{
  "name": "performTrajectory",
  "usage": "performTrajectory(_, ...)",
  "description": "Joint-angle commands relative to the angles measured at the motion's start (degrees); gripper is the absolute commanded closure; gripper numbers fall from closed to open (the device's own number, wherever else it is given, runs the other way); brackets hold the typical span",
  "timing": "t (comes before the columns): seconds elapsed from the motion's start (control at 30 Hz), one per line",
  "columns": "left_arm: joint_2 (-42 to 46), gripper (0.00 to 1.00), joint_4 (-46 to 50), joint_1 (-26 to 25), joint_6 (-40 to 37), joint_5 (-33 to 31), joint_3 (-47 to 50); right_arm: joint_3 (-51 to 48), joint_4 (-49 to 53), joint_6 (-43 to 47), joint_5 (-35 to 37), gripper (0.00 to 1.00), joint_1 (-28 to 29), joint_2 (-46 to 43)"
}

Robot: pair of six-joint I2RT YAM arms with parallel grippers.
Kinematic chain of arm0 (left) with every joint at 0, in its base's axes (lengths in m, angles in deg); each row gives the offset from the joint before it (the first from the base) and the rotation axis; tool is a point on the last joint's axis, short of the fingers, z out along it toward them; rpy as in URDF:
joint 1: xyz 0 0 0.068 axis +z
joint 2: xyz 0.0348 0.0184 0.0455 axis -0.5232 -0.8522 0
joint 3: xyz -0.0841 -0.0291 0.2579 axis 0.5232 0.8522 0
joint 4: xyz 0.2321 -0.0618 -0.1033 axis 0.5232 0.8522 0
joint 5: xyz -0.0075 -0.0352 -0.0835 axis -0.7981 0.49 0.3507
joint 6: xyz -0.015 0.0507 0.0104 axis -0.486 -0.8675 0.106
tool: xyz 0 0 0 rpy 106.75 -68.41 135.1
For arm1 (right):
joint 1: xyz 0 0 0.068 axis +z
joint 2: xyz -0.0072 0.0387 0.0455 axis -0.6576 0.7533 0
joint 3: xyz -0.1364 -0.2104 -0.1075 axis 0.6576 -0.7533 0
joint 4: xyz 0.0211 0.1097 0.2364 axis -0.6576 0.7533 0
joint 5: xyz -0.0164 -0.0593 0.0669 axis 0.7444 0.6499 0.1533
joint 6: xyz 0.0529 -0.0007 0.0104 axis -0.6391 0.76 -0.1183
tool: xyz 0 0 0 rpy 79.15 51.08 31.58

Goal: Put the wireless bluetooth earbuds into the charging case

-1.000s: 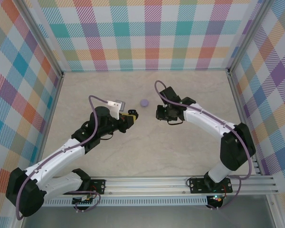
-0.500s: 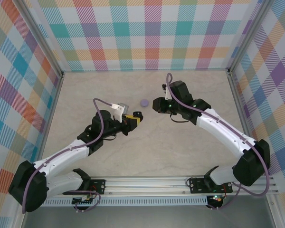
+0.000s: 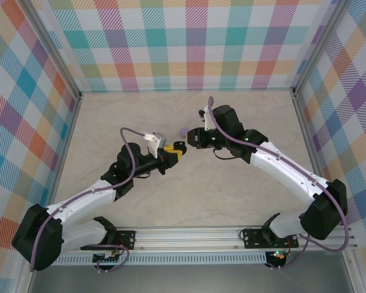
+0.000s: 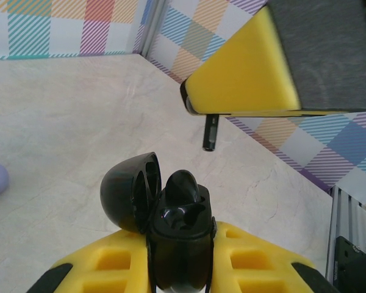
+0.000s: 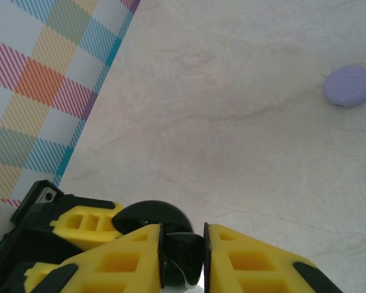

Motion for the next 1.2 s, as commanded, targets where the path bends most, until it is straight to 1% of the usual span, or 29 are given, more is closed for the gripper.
performTrajectory(0.0, -0.45, 0.88, -2.58, 0.22, -1.26, 0.07, 0.22, 2.89, -1.05, 1.88, -1.11, 0.77, 1.03, 0.62)
performTrajectory(0.17, -0.98, 0.88, -1.57, 0.22, -1.25, -0.5, -0.4, 3.57, -1.05, 2.1, -1.16, 0.77, 2.04, 0.84)
performTrajectory(0.57, -0.73, 0.89, -3.16, -0.04, -0.9, 1.77, -0.99, 5.99, 0.71, 3.48, 0.35, 0.77, 4.31, 3.54)
performTrajectory(1.17, 0.16, 0.9, -4.03, -0.13, -0.35, 1.34, -1.1, 7.05, 2.2, 4.74, 1.77, 0.77, 5.3, 5.15)
